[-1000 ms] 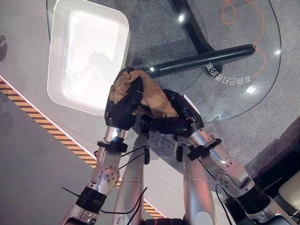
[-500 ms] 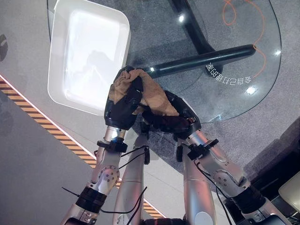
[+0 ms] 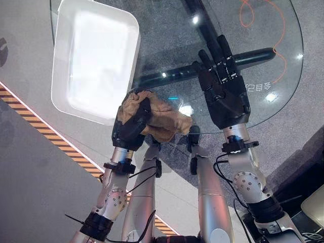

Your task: Wipe the table with a cloth and put it in the basket.

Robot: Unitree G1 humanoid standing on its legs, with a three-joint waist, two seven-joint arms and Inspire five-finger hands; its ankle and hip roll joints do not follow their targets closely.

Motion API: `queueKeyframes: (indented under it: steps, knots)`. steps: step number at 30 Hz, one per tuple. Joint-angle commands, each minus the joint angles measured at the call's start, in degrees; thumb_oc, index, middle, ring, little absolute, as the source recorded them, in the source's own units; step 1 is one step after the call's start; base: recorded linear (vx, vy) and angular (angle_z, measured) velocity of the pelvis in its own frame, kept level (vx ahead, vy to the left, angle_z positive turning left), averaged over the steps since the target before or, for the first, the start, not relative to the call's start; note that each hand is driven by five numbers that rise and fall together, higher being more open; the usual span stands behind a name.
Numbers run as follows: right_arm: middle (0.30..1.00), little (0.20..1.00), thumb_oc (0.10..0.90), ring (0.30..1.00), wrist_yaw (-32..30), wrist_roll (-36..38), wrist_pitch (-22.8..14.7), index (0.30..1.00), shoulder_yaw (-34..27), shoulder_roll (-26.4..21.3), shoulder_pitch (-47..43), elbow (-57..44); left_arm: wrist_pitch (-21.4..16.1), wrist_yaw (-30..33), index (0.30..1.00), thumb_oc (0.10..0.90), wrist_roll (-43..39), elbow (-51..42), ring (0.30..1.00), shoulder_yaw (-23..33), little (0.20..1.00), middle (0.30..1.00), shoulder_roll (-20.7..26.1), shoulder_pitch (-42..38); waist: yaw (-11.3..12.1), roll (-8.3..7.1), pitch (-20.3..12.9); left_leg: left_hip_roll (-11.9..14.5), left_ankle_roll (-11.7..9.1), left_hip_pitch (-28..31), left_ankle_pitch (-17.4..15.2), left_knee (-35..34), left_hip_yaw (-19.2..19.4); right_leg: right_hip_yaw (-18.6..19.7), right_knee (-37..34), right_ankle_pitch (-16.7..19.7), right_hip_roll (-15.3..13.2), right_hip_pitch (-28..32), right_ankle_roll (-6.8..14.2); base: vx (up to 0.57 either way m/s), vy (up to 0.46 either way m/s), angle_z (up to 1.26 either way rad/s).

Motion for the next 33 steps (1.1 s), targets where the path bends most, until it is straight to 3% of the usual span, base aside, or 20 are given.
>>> queueKeyframes:
  steps: [1, 10, 14, 15, 18, 23, 29, 33]
  knots:
    - [0.9, 0.9, 0.8, 0.9, 2.22, -2.07, -2.77, 0.9, -1.88, -0.36, 0.07, -7.93, -5.09, -5.33, 0.3, 0.1, 2.73, -9.81, 0.3, 2.76, 0.2, 0.3, 0.98, -0.49, 1.38, 0.35, -1.51, -3.31, 2.87, 2.59, -3.35, -0.69, 1.93, -0.31, -4.36, 4.09, 3.94, 1.43, 0.83, 0.0, 0.0, 0.0]
    - [0.9, 0.9, 0.8, 0.9, 3.02, -2.72, -2.09, 0.9, -1.96, -0.26, 0.59, -8.08, -5.35, -5.85, 0.3, 0.1, 2.94, -9.87, 0.3, 3.26, 0.2, 0.3, 0.7, 0.02, 1.47, 0.4, -1.51, -3.35, 2.81, 2.75, -3.31, -0.76, 1.74, -0.24, -4.23, 3.87, 3.97, 1.63, 0.73, 0.0, 0.0, 0.0]
    - [0.9, 0.9, 0.8, 0.9, 2.3, -3.16, -0.78, 0.9, -1.67, -0.61, 0.77, -8.42, -9.05, -5.24, 0.3, 0.1, 3.97, -10.63, 0.3, 4.25, 0.2, 0.3, 1.08, 0.06, 1.55, 0.51, -1.51, -3.35, 2.76, 2.89, -3.28, -0.86, 1.73, -0.14, -4.05, 3.59, 4.09, 1.67, 0.59, 0.0, 0.0, 0.0]
    - [0.9, 0.9, 0.8, 0.9, 2.26, -3.14, 0.79, 0.9, -1.72, -1.18, 1.01, -8.69, -11.57, -5.14, 0.3, 0.1, 3.88, -11.4, 0.3, 5.19, 0.2, 0.3, 1.9, 0.16, 1.64, 0.64, -1.51, -3.36, 2.71, 3.06, -3.24, -0.89, 1.71, -0.12, -4.03, 3.5, 4.05, 1.83, 0.53, 0.0, 0.0, 0.0]
    - [0.9, 0.9, 0.8, 0.9, 2.79, -4.89, 3.25, 0.9, -1.17, -1.47, 1.78, -8.65, -14.35, -4.44, 0.3, 0.1, 4.96, -12.39, 0.3, 7.22, 0.2, 0.3, 2.94, 0.04, 1.84, 0.92, -1.51, -3.49, 2.69, 3.41, -3.36, -0.91, 1.65, -0.18, -3.9, 3.09, 3.97, 2.09, 0.29, 0.0, 0.006, -0.03]
    - [0.9, 0.9, 0.8, 0.9, 3.76, -5.72, 7.13, 0.9, -0.44, -1.55, 3.8, -8.33, -17.68, 0.74, 0.3, 0.1, 9.8, -14.67, 0.3, 11.56, 0.2, 0.3, 4.43, 0.11, 2.2, 1.44, -1.51, -3.75, 2.46, 4.04, -3.24, -0.82, 1.36, -0.3, -3.57, 2.56, 3.89, 2.71, -0.07, 0.0, 0.004, -0.02]
    - [0.9, 0.9, 0.8, 0.9, 6.22, -7.97, 14.41, 0.9, 1.78, -0.98, 6.43, -7.92, -22.34, 14.79, 0.3, 0.1, 19.71, -15.87, 0.3, 17.8, 0.2, 0.3, 4.95, 0.39, 2.55, 2.22, -1.51, -4.03, 2.22, 4.2, -3.37, 0.06, 0.85, -0.15, -2.77, 1.56, 3.77, 3.03, -0.6, 0.0, 0.017, 0.01]
    - [0.9, 0.9, 0.8, 0.9, 7.67, -9.28, 17.87, 0.9, 3.82, -0.92, 7.62, -6.83, -24.47, 19.26, 0.3, 0.1, 24.52, -16.2, 0.3, 20.33, 0.2, 0.3, 5.06, 0.59, 2.75, 2.71, -1.51, -4.17, 2.06, 4.14, -3.28, 0.16, 0.75, -0.19, -2.73, 1.25, 3.6, 3.0, -0.81, 0.0, 0.043, 0.01]
